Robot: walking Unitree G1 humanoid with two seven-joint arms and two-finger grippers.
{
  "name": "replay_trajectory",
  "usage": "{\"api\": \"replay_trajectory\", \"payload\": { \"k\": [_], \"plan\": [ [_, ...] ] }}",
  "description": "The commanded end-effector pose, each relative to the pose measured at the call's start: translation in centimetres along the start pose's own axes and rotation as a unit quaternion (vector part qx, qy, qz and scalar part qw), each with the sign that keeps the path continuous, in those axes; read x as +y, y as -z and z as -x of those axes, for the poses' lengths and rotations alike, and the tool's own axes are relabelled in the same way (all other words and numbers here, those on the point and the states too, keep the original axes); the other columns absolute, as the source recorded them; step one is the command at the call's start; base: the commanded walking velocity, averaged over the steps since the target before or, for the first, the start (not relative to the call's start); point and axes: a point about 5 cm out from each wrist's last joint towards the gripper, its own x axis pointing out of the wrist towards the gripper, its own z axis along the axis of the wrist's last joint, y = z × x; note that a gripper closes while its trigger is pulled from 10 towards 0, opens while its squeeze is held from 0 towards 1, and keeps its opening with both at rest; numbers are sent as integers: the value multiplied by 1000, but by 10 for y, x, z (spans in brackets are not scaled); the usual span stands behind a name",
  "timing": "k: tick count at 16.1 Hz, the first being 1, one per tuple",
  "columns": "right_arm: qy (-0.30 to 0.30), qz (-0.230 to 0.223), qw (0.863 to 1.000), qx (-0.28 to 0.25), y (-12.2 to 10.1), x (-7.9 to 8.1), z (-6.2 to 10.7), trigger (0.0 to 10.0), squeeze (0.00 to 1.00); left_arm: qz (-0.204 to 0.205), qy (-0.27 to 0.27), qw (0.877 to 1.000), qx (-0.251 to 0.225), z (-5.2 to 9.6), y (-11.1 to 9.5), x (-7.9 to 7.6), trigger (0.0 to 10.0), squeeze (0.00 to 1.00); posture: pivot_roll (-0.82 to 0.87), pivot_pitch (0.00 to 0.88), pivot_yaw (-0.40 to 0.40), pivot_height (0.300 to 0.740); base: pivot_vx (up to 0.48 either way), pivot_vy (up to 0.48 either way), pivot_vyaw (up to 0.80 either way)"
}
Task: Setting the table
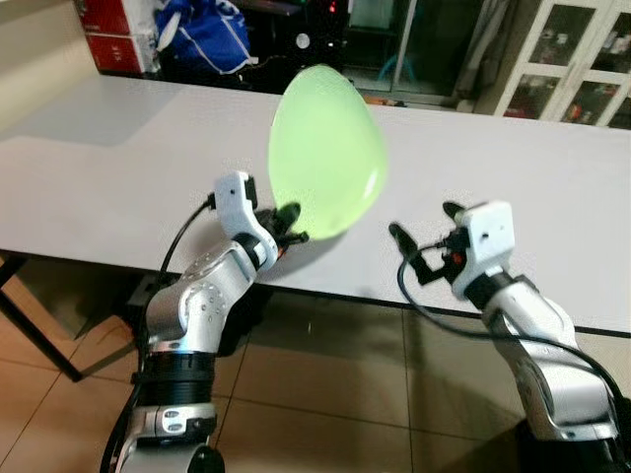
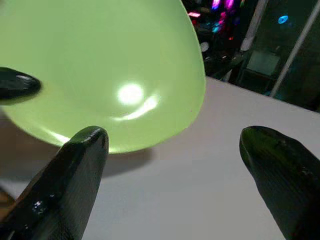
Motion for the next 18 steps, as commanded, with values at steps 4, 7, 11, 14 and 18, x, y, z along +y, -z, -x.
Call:
{"api": "replay_trajectory", "payload": {
  "k": [4, 7, 11, 14, 18],
  "plan": [
    [-65, 4, 997, 35, 5, 12, 7, 10000, 0, 59, -23, 997, 48, -4, 3, 8, 10000, 0, 12, 0, -13, 740, 0, 0, 0],
    [-87, -1, 995, 46, 8, 16, 12, 10000, 0, 133, -11, 989, 56, -4, 4, 10, 10000, 0, 9, 0, -15, 740, 0, 0, 0],
    [-105, -7, 993, 58, 10, 21, 15, 10000, 0, 187, 8, 976, 112, -4, 11, 6, 10000, 0, 9, 0, -16, 740, 0, 0, 0],
    [-107, -7, 992, 63, 11, 23, 17, 10000, 0, 202, 9, 971, 130, -4, 16, 5, 10000, 0, 8, 0, -16, 740, 0, 0, 0],
    [-91, -10, 993, 70, 14, 22, 15, 10000, 0, 217, 10, 963, 158, -6, 20, 4, 10000, 0, 8, 0, -16, 740, 0, 0, 0]
  ]
}}
